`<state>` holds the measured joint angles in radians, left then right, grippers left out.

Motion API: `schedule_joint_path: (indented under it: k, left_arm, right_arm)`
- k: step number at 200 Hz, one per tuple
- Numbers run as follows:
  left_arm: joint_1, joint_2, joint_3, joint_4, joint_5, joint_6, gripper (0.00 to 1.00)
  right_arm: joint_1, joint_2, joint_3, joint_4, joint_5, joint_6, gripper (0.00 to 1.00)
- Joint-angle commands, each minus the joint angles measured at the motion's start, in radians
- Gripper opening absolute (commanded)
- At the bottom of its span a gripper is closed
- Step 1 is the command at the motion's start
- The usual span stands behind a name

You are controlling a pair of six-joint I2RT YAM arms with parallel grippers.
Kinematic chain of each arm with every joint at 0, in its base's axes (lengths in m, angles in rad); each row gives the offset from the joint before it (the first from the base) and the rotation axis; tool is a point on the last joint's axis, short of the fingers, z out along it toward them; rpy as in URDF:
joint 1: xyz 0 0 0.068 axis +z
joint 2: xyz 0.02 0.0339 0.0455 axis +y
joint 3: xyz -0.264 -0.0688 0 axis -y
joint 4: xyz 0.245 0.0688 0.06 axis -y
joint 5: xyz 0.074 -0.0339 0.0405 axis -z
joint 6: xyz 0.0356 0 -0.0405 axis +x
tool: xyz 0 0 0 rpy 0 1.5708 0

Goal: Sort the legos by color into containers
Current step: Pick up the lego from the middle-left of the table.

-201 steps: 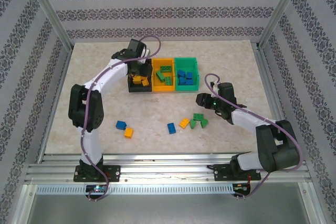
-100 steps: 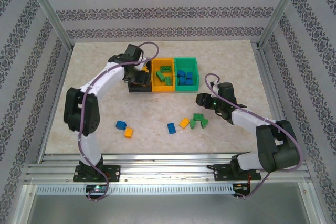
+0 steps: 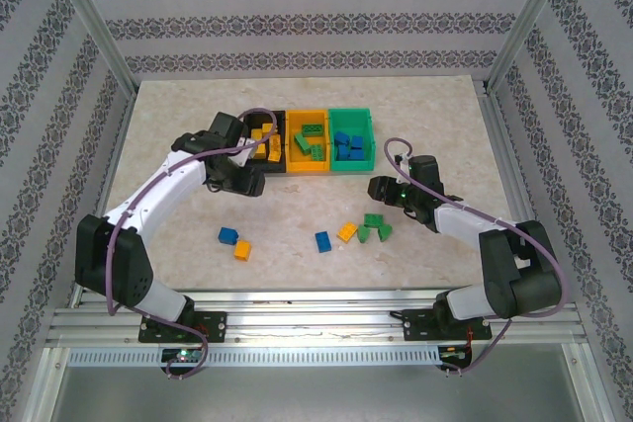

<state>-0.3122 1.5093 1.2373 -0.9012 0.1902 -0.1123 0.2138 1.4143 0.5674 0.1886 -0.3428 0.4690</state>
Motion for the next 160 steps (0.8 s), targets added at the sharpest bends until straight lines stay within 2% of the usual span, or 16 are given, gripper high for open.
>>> schedule_joint_path:
  k: [1,49,118,147,160]
  left_arm:
    - [-0.001,0.008,0.001,-0.147,0.062,0.007,0.64]
    - [-0.013,-0.011,-0.021,-0.246,0.098,-0.032,0.64]
    - [-0.125,-0.01,-0.125,-0.282,0.085,-0.128,0.63]
    - [-0.144,-0.028,-0.183,-0.22,0.116,-0.207,0.62]
    - [-0.149,-0.056,-0.244,-0.132,0.107,-0.304,0.62]
  right_arm:
    - [0.003,-0.013,0.015,0.016,-0.013,0.004,0.5]
    - [0.004,-0.014,0.014,0.015,-0.014,0.003,0.5]
    - [0.002,-0.014,0.012,0.018,-0.017,0.007,0.5]
    - [0.002,-0.021,0.01,0.021,-0.021,0.009,0.5]
    - [0.002,-0.023,0.009,0.02,-0.019,0.008,0.5]
